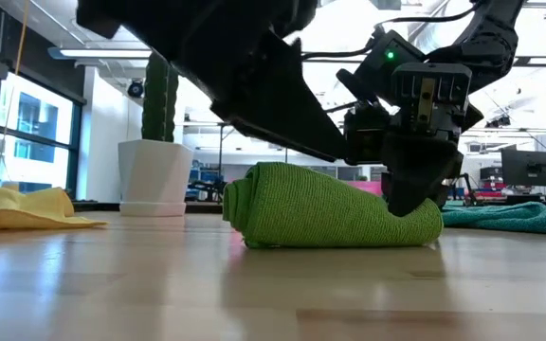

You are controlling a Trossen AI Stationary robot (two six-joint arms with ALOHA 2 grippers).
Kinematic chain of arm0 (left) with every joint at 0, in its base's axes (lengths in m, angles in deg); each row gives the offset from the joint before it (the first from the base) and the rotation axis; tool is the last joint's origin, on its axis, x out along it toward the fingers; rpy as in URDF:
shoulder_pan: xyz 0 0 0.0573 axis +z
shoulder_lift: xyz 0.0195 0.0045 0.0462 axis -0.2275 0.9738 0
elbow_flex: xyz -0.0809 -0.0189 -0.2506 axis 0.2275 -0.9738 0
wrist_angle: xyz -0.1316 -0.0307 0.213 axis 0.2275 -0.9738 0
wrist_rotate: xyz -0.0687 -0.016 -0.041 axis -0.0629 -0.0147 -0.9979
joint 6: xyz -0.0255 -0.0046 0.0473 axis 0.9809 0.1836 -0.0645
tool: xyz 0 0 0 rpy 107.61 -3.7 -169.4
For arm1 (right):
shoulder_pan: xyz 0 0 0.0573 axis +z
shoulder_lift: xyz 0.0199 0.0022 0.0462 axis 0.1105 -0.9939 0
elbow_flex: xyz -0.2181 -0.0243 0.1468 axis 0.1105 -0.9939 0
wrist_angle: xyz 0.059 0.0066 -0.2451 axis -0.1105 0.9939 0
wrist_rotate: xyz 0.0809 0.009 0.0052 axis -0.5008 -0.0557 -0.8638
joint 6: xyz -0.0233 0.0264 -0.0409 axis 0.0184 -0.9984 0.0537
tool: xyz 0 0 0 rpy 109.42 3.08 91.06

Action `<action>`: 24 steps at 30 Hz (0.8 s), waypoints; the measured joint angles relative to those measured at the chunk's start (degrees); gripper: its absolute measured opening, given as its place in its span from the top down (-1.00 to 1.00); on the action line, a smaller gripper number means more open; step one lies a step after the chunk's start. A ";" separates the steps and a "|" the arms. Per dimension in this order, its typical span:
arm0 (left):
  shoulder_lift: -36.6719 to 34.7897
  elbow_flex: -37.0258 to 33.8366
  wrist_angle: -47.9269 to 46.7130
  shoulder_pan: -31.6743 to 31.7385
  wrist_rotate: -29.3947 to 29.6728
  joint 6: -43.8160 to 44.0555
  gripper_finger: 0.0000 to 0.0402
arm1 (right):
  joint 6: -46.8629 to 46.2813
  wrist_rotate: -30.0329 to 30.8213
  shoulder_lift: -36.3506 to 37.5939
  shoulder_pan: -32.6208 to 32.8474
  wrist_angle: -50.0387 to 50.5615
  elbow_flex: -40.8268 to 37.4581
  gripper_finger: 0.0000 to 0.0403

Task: Roll microfiber towels into tight, uniform cylinder then place into a basket
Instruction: Roll the green microfiber cloth

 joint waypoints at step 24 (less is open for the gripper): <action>7.09 0.25 -1.22 0.55 -0.10 12.26 0.21 | 13.25 0.08 0.87 -0.02 -0.88 0.02 0.85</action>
